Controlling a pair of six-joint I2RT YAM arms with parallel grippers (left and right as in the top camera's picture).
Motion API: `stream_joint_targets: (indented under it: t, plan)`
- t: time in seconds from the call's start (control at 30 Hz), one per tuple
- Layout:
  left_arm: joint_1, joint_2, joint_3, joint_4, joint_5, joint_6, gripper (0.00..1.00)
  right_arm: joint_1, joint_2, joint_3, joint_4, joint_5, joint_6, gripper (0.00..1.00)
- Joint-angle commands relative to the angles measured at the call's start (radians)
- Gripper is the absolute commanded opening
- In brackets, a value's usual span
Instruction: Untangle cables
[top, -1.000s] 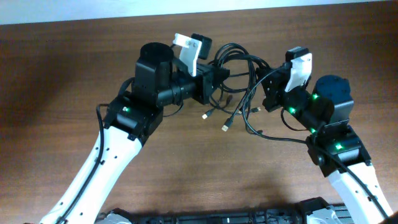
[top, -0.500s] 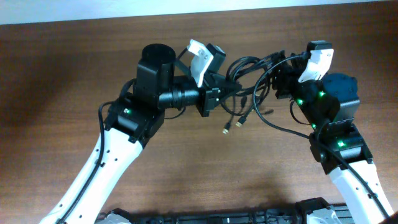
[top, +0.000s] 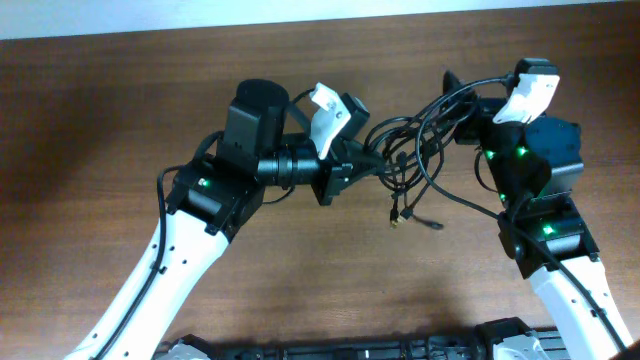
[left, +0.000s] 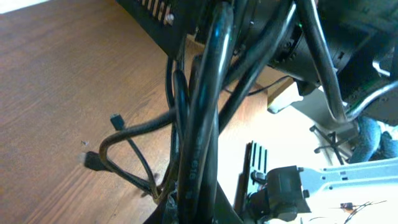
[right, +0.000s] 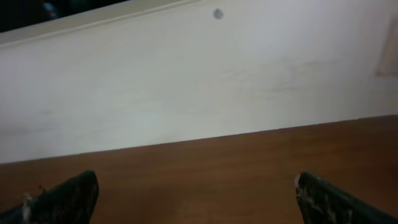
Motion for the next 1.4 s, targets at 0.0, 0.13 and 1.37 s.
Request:
stream_joint_targets:
  t: [0.0, 0.13, 1.37]
  plan:
    - [0.041, -0.037, 0.010, -0.020, 0.002, 0.052, 0.00, -0.009, 0.000, -0.002, -0.003, 0.140, 0.010, 0.99]
    - [0.144, -0.084, 0.010, -0.068, -0.006, 0.053, 0.00, -0.055, 0.000, -0.002, -0.070, 0.166, 0.011, 0.99]
    - [0.420, -0.176, 0.010, -0.308, -0.176, 0.150, 0.00, -0.204, 0.000, -0.002, -0.061, -0.435, 0.130, 0.99]
